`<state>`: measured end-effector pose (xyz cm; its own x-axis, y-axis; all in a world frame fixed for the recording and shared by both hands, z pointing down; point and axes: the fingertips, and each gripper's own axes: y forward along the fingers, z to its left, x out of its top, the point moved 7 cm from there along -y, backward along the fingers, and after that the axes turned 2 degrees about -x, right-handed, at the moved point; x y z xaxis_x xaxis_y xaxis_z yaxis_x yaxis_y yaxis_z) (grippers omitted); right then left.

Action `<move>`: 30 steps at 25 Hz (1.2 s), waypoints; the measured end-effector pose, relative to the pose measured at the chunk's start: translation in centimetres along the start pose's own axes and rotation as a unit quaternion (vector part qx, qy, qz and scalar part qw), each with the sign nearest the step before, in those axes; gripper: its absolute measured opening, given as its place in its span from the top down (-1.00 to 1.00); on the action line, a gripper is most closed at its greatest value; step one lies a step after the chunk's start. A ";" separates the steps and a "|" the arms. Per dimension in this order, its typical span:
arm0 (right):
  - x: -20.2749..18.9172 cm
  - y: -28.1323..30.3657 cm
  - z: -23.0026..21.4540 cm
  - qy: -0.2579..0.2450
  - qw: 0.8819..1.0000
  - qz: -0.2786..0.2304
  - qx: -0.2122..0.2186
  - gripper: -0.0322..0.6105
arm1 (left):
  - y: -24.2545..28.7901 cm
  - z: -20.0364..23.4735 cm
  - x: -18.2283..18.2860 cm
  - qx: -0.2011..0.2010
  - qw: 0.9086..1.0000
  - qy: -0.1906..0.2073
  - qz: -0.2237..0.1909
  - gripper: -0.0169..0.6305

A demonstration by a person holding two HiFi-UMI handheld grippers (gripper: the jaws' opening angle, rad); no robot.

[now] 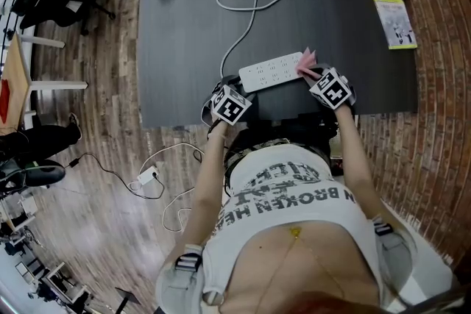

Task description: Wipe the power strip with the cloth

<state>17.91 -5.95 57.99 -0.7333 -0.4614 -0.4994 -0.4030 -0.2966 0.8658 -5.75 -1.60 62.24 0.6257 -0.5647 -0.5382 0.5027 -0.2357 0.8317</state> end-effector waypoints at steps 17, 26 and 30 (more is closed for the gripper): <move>5.7 -6.8 1.3 -0.020 0.985 -0.169 -0.034 0.85 | -7.2 -1.4 6.3 0.035 0.989 -0.007 -0.142 0.47; 9.0 -10.6 3.5 0.055 0.947 -0.317 -0.017 0.85 | -12.0 -3.1 10.9 0.025 0.954 -0.050 -0.296 0.92; 10.4 -12.5 4.1 0.074 0.930 -0.358 -0.027 0.85 | -14.4 -3.7 12.5 0.026 0.937 -0.058 -0.342 0.92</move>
<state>13.11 -3.59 42.08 -0.2016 -0.2385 -0.9500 -0.7286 -0.6117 0.3082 -3.00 -2.37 43.04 0.0968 -0.3477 -0.9326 0.7314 -0.6107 0.3036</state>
